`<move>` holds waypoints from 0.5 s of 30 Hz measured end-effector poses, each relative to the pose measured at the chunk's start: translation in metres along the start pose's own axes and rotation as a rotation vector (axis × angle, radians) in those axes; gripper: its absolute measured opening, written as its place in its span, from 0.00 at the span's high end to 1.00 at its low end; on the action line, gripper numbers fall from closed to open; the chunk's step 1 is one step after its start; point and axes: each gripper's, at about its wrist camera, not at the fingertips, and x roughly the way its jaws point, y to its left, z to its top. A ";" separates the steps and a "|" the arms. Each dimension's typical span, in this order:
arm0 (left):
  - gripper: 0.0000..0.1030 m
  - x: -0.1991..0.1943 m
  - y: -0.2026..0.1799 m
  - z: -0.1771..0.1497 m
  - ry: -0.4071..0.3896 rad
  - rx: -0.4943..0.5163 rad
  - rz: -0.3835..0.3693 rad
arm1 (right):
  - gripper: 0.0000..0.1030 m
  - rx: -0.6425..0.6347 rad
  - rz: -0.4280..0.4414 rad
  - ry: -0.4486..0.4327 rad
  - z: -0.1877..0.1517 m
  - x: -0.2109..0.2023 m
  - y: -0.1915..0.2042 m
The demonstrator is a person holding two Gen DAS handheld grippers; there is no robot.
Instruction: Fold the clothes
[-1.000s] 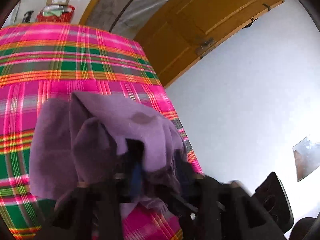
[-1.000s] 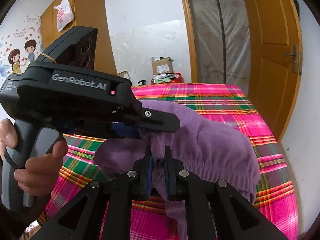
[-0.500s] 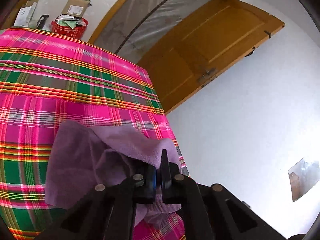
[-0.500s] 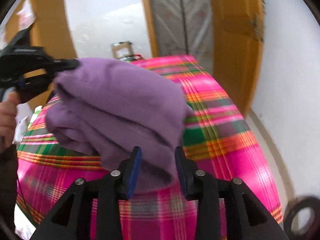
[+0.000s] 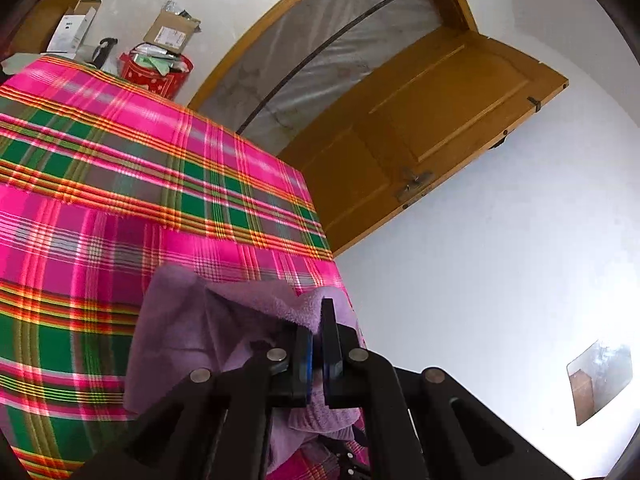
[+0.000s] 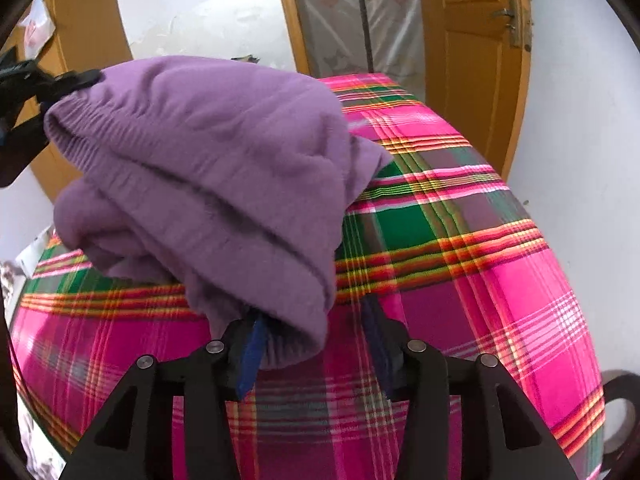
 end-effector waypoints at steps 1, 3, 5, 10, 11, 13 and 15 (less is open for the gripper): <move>0.97 -0.003 0.001 0.000 -0.005 -0.001 0.001 | 0.63 0.009 0.001 -0.005 0.002 0.000 -0.001; 0.97 -0.011 0.003 0.001 -0.020 0.004 0.004 | 0.86 0.024 0.002 -0.034 0.008 -0.006 -0.001; 0.97 -0.020 0.005 0.001 -0.042 0.000 0.005 | 0.87 0.017 -0.022 -0.077 0.015 -0.014 0.006; 0.97 -0.045 0.011 0.003 -0.096 -0.015 0.006 | 0.89 -0.024 -0.037 -0.190 0.042 -0.034 0.020; 0.97 -0.051 0.012 0.003 -0.107 -0.012 0.012 | 0.89 -0.035 -0.037 -0.211 0.049 -0.037 0.025; 0.97 -0.062 0.015 0.001 -0.127 -0.010 0.031 | 0.89 -0.058 -0.031 -0.246 0.063 -0.041 0.033; 0.97 -0.072 0.019 0.000 -0.144 -0.018 0.044 | 0.90 -0.086 -0.020 -0.279 0.075 -0.047 0.045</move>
